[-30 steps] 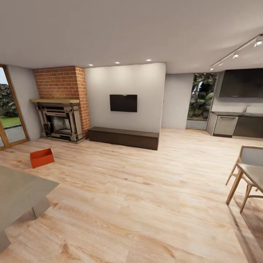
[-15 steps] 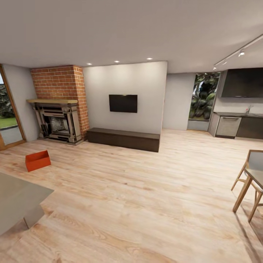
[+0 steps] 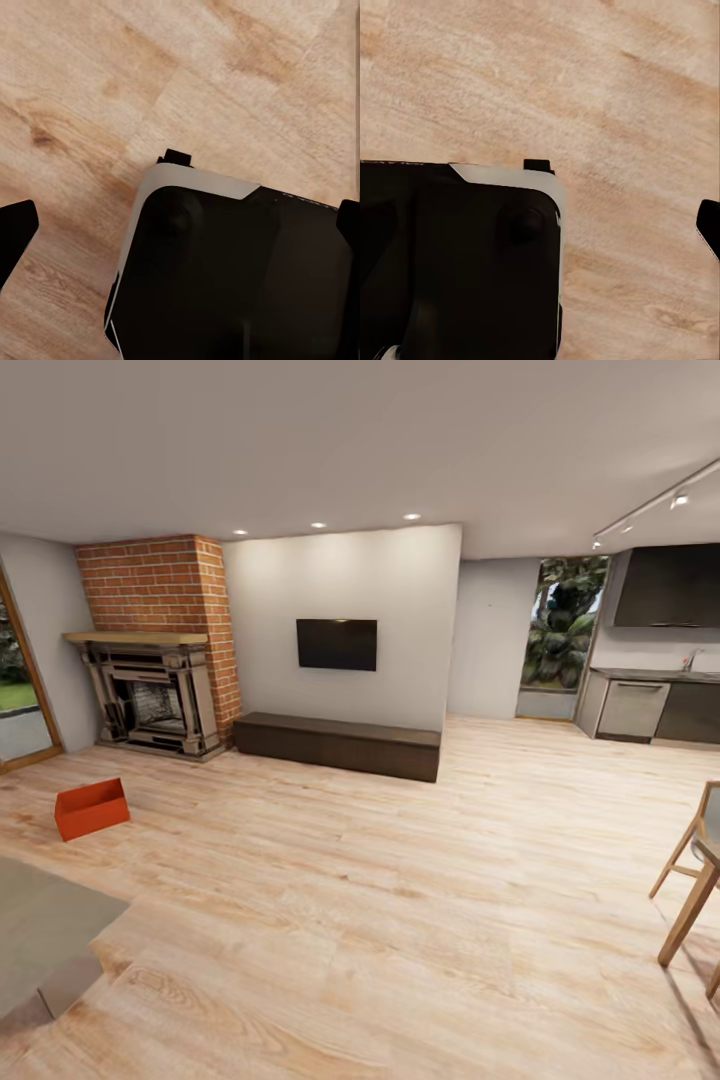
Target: Move the two storage containers from the living room to the garage. In the garage, place one container on the floor and stack the other container on top of it (either order is fine).
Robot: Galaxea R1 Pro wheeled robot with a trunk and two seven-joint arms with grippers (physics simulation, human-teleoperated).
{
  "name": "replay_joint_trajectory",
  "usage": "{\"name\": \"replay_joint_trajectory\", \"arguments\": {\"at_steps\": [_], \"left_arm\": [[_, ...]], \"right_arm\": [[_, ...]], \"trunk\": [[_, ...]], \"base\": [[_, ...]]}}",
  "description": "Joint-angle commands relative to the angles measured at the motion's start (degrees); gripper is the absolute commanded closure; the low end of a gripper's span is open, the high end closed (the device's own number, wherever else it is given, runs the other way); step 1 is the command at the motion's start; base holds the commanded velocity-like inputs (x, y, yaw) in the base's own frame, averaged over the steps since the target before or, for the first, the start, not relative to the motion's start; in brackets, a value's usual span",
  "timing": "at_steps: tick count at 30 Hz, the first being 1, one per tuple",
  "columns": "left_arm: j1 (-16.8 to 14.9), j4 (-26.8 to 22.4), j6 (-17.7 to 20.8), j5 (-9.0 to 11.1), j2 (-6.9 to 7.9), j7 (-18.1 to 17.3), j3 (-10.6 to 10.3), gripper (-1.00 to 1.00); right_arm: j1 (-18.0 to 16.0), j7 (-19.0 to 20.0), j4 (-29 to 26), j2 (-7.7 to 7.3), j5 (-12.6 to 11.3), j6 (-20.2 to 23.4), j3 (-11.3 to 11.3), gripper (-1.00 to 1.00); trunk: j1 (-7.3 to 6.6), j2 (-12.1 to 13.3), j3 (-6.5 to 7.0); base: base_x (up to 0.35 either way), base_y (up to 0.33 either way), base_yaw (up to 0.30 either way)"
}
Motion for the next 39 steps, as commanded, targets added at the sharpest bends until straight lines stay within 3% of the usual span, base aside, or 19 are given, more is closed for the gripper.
{"name": "replay_joint_trajectory", "arguments": {"at_steps": [1,39], "left_arm": [[0.0,0.0,0.0,0.2,-0.02,0.1,0.1,-1.0],[0.0,0.0,-0.1,-0.2,-0.09,0.1,0.1,-1.0]], "right_arm": [[0.0,0.0,0.2,0.02,-0.5,-0.3,0.5,-1.0],[0.0,0.0,0.2,0.02,-0.5,-0.3,0.5,-1.0]], "trunk": [[0.05,0.0,-0.02],[0.05,0.0,-0.02]], "base": [[0.323,0.0,0.0],[0.318,0.0,0.0]]}}
